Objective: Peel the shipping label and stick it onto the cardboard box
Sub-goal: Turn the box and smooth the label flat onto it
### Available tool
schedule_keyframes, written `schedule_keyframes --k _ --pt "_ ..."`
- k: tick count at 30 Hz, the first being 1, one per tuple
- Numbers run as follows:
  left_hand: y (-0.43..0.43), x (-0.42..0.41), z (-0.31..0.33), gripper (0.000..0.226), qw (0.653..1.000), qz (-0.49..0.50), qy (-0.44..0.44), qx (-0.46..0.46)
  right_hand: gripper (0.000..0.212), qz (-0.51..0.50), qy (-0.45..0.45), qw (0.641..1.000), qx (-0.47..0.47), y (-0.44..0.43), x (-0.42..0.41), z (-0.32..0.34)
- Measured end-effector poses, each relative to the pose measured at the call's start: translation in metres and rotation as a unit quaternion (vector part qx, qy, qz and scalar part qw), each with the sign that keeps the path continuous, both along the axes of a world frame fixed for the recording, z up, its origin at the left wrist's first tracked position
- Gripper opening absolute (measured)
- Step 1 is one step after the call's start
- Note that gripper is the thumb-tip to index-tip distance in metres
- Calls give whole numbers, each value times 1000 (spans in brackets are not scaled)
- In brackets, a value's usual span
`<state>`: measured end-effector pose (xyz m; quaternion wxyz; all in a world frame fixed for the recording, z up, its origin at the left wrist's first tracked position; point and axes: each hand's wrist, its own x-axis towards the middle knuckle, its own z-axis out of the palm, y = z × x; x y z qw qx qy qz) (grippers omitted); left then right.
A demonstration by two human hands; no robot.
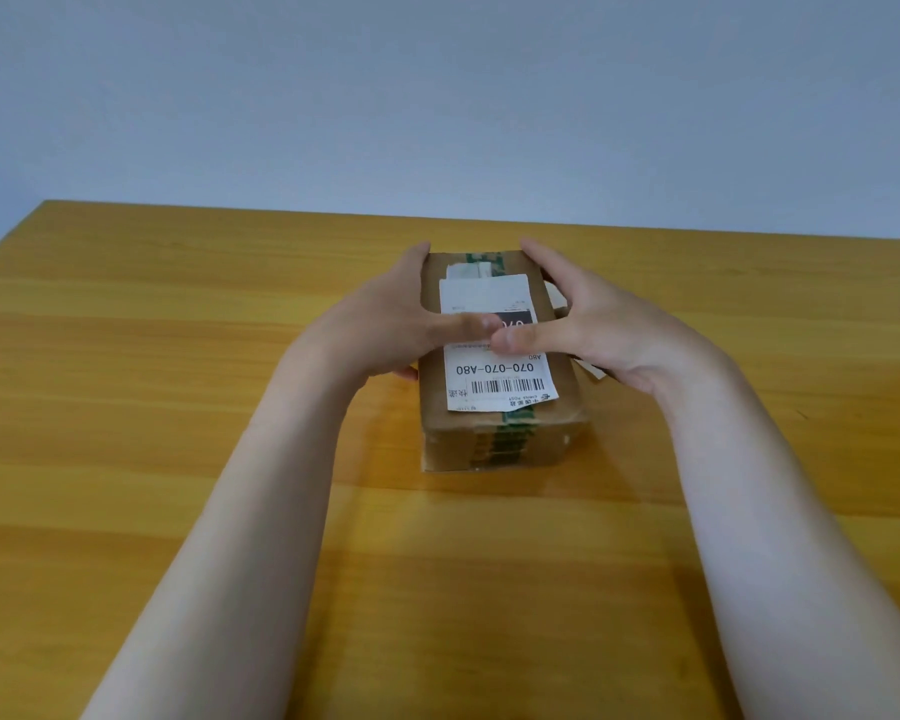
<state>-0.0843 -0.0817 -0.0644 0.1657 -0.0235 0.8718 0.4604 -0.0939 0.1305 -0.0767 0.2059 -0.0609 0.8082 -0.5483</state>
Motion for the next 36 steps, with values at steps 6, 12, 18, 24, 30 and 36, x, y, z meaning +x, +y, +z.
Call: schedule_keyframes --k 6,12,18,24,30,36 --pt "1 2 0 112 1000 4 1 -7 149 0 23 999 26 -3 -2 -5" --pt "6 0 -2 96 998 32 28 -39 118 -39 57 997 27 -2 -3 -11" --pt "12 1 -4 74 993 69 53 -75 86 -73 84 993 29 -2 -6 -8" --pt "15 3 -2 60 989 81 68 -100 62 -106 98 989 27 -4 -10 -12" --pt "14 3 0 52 987 77 65 -127 57 -122 100 986 48 -6 -8 -12" --pt "16 6 2 48 984 66 76 -146 48 -131 109 983 62 -9 -7 -11"
